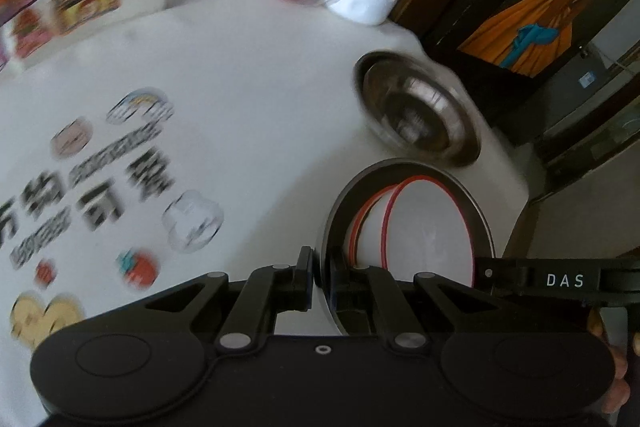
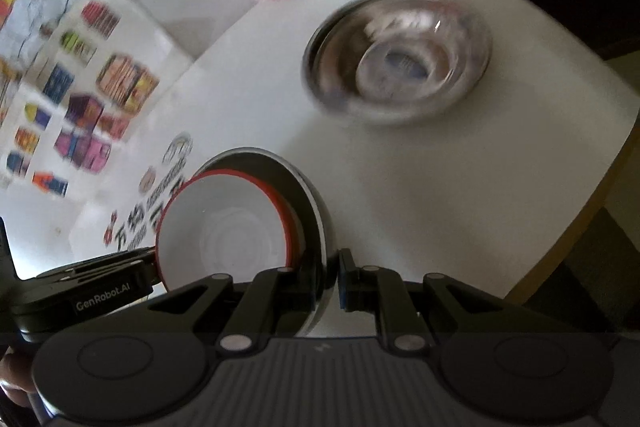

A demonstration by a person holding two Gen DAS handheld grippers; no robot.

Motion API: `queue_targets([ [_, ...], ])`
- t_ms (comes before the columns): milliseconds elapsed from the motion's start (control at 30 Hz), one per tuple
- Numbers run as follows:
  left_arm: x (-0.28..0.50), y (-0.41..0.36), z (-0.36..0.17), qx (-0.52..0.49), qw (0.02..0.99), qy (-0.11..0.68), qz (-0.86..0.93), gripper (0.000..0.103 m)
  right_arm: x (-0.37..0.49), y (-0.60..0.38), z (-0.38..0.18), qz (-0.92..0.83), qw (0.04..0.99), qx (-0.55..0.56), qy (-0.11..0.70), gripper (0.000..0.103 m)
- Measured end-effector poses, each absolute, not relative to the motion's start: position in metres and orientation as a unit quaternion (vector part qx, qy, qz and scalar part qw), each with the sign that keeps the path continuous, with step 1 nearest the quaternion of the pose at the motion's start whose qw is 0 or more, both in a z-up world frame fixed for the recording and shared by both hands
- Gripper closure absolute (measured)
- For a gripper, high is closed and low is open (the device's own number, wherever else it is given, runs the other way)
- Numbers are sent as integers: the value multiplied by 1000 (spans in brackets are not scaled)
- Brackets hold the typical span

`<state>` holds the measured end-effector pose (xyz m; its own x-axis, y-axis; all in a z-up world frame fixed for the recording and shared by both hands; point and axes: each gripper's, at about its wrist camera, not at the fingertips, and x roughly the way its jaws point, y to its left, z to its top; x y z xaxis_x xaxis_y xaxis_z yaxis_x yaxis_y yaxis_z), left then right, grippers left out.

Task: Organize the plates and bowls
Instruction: 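Carry the steel bowl stack with both tools onto the steel plate by the water bottle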

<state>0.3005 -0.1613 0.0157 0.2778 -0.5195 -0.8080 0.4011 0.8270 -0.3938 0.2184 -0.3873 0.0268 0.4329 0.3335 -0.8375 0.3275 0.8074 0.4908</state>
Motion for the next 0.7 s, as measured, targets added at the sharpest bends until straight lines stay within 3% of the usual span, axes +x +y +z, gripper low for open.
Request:
queue_targets([
  [700,390,-281,18,-46,810,489,-321,98,292,-494,11,-62,805,330,488,90],
])
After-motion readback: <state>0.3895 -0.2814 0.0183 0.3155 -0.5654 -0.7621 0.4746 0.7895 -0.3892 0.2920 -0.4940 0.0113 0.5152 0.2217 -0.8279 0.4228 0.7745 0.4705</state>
